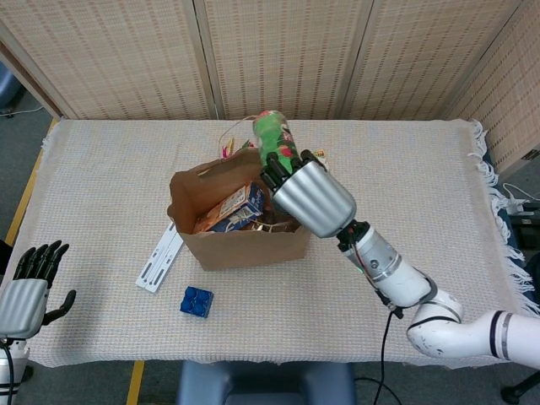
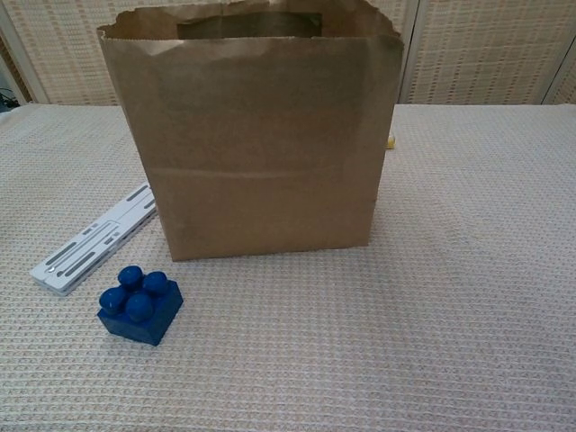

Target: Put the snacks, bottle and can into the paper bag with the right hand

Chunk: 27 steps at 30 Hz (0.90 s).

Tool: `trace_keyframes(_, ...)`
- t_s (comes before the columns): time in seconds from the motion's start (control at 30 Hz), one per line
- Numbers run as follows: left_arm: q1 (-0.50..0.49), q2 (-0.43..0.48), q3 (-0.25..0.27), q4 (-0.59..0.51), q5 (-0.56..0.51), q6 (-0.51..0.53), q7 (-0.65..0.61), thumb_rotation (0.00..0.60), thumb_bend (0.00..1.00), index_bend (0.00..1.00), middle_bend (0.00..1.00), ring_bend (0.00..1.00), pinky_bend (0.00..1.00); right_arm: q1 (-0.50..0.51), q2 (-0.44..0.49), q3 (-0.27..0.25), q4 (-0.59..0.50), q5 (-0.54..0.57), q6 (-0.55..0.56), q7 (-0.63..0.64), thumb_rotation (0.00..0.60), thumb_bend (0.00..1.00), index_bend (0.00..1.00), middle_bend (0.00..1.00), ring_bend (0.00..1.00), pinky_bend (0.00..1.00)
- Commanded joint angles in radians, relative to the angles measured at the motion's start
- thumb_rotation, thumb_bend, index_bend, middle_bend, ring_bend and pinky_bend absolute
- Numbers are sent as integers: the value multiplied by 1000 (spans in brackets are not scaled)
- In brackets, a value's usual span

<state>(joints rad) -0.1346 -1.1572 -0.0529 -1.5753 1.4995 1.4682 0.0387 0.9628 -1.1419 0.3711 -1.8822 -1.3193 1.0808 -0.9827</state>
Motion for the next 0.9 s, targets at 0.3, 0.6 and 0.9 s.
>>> trace_keyframes(0.3,-3,7,4,6,8,-5,-22,600,377,47,0,0,0,176,-239,-68,61,103,-75,-236,600,312,860,678,697,713)
trace_keyframes(0.6,-2,5,3,3,5,-3,-13,600,377,47,0,0,0,157,-242,-113,60,117,-27,-249,600,311,708,658,626,682)
trace_keyframes(0.9,-1,3,2,1,1,-2,-2,600,377,47,0,0,0,114,-247,-82,2,219,136,-355,600,88,0,134,98,285)
